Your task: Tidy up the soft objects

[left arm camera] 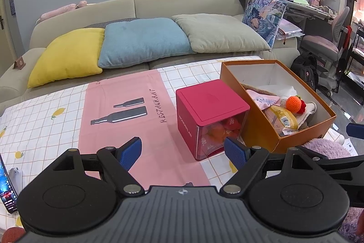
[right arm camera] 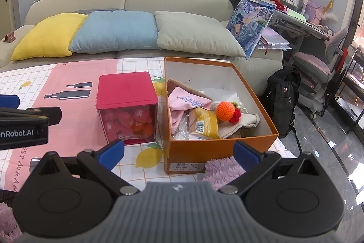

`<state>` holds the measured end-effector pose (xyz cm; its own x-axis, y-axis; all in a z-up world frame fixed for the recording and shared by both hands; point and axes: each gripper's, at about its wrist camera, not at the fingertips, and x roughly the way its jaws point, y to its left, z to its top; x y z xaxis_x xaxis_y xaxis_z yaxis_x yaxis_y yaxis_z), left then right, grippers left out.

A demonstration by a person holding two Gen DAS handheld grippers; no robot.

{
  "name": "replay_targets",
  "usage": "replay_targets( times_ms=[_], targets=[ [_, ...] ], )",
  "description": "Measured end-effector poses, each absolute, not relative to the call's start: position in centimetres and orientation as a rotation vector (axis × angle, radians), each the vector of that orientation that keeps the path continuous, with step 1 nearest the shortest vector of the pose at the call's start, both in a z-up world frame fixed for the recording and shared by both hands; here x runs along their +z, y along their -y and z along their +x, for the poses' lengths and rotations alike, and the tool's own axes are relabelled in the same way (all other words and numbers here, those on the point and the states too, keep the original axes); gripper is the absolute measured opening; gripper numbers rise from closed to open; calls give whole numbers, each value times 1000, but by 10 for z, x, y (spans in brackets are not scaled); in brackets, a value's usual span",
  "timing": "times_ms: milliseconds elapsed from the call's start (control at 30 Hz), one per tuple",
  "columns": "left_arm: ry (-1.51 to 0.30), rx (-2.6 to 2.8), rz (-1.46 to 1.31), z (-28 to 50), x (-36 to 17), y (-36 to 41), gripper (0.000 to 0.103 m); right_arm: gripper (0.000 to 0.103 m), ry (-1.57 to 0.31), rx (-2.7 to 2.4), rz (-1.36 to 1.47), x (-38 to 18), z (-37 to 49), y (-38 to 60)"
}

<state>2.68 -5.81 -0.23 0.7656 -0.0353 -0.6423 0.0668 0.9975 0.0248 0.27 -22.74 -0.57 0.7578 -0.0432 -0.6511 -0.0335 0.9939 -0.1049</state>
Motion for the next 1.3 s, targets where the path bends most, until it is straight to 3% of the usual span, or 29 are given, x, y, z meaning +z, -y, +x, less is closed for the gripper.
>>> replay_targets(
  times_ms=[1300],
  targets=[
    [-694,-38,47,24,0,60,96,100,-723,21,-118,-7,5,226]
  ],
)
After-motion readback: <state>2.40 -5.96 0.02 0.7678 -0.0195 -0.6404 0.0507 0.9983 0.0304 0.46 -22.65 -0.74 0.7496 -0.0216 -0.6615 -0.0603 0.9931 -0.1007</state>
